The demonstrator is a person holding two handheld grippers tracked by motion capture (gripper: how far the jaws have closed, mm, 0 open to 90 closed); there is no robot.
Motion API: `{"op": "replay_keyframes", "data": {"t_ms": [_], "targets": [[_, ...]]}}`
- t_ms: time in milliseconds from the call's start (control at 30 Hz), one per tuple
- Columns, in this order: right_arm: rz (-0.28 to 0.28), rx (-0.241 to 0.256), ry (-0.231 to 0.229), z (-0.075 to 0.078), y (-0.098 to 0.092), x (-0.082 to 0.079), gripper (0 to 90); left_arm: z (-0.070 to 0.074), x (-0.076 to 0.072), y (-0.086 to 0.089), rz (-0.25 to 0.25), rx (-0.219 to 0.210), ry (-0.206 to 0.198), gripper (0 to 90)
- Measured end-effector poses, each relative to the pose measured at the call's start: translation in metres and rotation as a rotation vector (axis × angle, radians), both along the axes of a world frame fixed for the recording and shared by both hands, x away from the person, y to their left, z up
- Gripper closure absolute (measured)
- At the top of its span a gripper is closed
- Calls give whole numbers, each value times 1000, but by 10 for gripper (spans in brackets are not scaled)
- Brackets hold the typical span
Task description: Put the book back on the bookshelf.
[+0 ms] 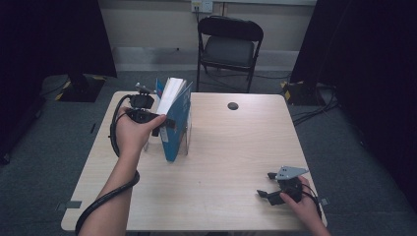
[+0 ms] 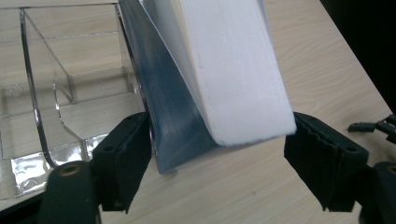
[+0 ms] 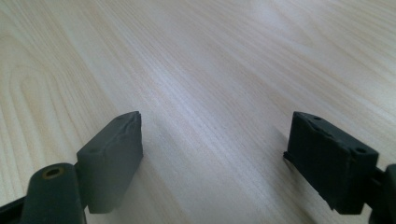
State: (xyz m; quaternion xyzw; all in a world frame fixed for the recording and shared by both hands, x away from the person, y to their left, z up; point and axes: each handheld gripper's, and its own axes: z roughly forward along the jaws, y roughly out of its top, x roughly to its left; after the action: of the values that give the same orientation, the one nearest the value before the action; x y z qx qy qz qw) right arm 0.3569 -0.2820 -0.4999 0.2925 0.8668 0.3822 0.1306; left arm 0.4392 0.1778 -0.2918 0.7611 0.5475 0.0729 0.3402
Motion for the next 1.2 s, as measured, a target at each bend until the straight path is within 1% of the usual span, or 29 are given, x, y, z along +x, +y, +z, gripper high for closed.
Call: {"op": "replay_keyframes", "data": {"t_ms": [33, 133, 167, 267, 467, 600, 667, 700, 733, 767, 800, 833, 867, 933, 1000, 1033, 1133, 1200], "targets": [[0, 0, 0, 0, 0, 0, 176, 0, 0, 1, -1, -7, 1, 216], [0, 0, 0, 0, 0, 0, 176, 1, -3, 3, -7, -6, -5, 203], [0, 0, 0, 0, 0, 0, 176, 0, -3, 4, -7, -6, 0, 204], [-1, 0, 0, 0, 0, 0, 176, -1, -6, 6, -26, -7, 10, 197], [0, -1, -1, 0, 0, 0, 176, -4, -11, 7, -56, -15, 11, 187], [-1, 0, 0, 0, 0, 0, 176, -6, -14, 8, -74, -15, 17, 181], [-3, -1, -3, 0, 0, 0, 176, -8, -15, 8, -83, -22, 23, 179], [-3, -1, -3, 0, 0, 0, 176, -9, -15, 7, -80, -17, 18, 179], [-3, -1, -3, 0, 0, 0, 176, -10, -16, 8, -83, -22, 25, 179], [-3, -1, -3, 0, 0, 0, 176, -11, -17, 8, -82, -17, 30, 179], [-3, -1, -3, 0, 0, 0, 176, -12, -17, 8, -85, -20, 28, 179], [-3, -1, -3, 0, 0, 0, 176, -12, -18, 9, -92, -30, 34, 179], [-3, -1, -3, 0, 0, 0, 176, -13, -18, 9, -84, -25, 29, 179], [-3, -1, -3, 0, 0, 0, 176, -13, -20, 9, -85, -32, 25, 179], [-3, -1, -2, 0, 0, 0, 176, -13, -21, 10, -95, -29, 29, 179], [-3, -1, -3, 0, 0, 0, 176, -14, -21, 10, -105, -35, 32, 180], [-3, -1, -3, 0, 0, 0, 176, -16, -24, 8, -98, -18, 27, 180], [-3, -1, -3, 0, 0, 0, 176, -17, -25, 9, -106, -25, 34, 180]]}}
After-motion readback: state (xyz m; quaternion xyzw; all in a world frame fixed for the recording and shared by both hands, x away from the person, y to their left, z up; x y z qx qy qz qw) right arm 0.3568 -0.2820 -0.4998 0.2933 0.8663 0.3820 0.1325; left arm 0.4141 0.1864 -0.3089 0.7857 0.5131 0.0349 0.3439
